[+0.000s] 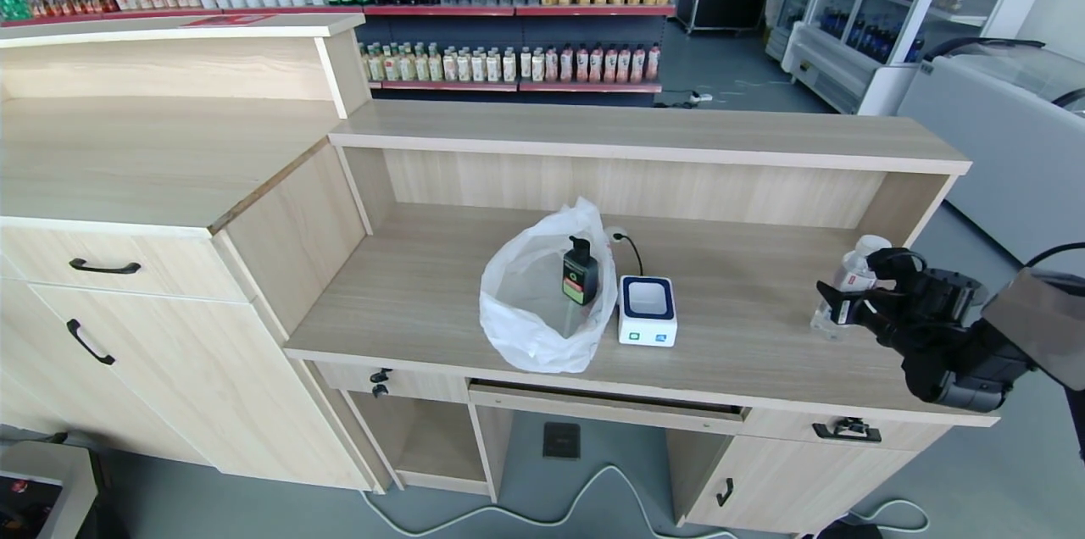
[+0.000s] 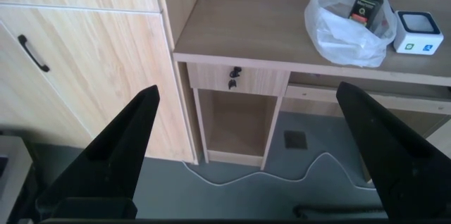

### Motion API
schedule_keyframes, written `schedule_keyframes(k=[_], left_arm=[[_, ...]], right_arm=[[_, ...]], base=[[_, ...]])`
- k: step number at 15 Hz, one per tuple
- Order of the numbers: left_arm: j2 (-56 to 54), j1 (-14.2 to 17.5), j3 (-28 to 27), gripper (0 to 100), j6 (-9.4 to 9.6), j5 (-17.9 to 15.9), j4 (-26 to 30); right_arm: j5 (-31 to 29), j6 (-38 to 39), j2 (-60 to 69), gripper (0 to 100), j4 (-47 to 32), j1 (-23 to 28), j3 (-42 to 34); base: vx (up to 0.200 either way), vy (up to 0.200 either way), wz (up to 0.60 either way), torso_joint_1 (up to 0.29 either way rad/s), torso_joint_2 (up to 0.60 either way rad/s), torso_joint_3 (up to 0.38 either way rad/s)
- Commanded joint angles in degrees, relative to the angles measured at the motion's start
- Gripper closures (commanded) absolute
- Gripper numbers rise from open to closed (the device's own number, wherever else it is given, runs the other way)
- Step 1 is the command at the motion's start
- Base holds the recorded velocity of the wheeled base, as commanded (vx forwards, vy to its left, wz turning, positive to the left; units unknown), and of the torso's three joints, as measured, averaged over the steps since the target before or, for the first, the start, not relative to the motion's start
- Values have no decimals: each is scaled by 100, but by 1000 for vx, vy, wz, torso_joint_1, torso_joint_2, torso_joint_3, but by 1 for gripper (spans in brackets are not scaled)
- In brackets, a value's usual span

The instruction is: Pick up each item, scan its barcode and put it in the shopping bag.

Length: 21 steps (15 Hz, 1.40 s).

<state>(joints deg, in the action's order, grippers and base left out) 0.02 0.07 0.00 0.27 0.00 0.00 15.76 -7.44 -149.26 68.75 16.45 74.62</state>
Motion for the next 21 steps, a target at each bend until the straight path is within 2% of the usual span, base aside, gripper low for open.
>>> schedule_keyframes(k=[1, 3, 4, 6, 7, 8, 11, 12, 16, 21], left_arm=[[-2, 1, 0, 0, 0, 0, 0], [-2, 1, 0, 0, 0, 0, 0], [-2, 1, 0, 0, 0, 0, 0], [-2, 1, 0, 0, 0, 0, 0], [-2, 1, 0, 0, 0, 0, 0], [-2, 1, 0, 0, 0, 0, 0], [-2, 1, 0, 0, 0, 0, 0], [-2, 1, 0, 0, 0, 0, 0], [-2, 1, 0, 0, 0, 0, 0], [-2, 1, 0, 0, 0, 0, 0]], right_arm=[[6, 93, 345, 100, -38, -19, -88], [287, 436, 1171, 100, -556, -19, -290], [797, 823, 1883, 100, -996, -1, -519], [2010, 1438, 3237, 100, -1848, 122, -932], [2959, 1693, 3966, 100, -2358, 289, -1019], [3653, 1930, 4441, 100, -2745, 421, -976], [5270, 3002, 5583, 100, -3307, 430, -861], [5420, 3275, 5812, 100, -3272, 210, -879], [5411, 3679, 6392, 100, -3290, -651, -1002], [5446, 4215, 7157, 100, -3263, -1302, -1520]], base=[[0, 0, 0, 0, 0, 0], [0, 0, 0, 0, 0, 0], [0, 0, 0, 0, 0, 0], [0, 0, 0, 0, 0, 0], [0, 0, 0, 0, 0, 0], [0, 0, 0, 0, 0, 0], [0, 0, 0, 0, 0, 0], [0, 0, 0, 0, 0, 0], [0, 0, 0, 0, 0, 0], [0, 0, 0, 0, 0, 0]])
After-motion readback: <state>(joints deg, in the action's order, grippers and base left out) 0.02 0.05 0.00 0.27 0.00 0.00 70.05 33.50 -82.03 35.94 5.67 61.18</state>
